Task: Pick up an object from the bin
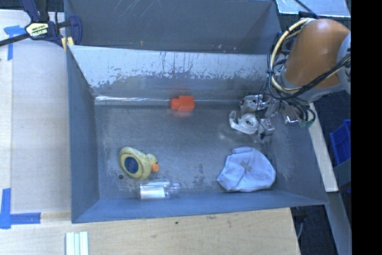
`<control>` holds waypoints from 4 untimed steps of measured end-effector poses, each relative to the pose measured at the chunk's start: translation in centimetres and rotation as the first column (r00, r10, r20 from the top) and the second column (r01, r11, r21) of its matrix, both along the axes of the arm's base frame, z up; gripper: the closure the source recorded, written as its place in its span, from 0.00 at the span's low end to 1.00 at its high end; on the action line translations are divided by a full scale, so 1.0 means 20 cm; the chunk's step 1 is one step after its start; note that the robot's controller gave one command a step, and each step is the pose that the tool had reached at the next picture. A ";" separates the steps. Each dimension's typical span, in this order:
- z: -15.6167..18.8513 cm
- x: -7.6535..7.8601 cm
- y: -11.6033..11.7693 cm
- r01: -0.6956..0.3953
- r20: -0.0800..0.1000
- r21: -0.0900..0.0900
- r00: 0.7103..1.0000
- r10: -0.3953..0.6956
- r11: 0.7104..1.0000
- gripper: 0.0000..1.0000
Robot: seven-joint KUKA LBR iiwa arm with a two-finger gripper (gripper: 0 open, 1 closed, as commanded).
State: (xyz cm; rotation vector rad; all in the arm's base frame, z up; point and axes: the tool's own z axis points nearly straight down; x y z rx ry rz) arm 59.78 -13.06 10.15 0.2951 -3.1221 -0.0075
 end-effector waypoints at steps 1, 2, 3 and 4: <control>0.42 -0.03 0.04 0.020 0.002 0.000 1.000 -0.020 1.000 1.00; 0.02 0.01 0.09 0.004 -0.001 0.001 1.000 -0.004 1.000 1.00; 0.35 -0.02 0.13 0.045 0.002 0.001 0.999 -0.045 0.999 1.00; 0.22 0.02 0.14 0.044 -0.001 0.002 0.999 -0.044 0.999 1.00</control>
Offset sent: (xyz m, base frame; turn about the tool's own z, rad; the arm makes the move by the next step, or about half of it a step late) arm 0.0044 0.0246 -0.0315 -0.0054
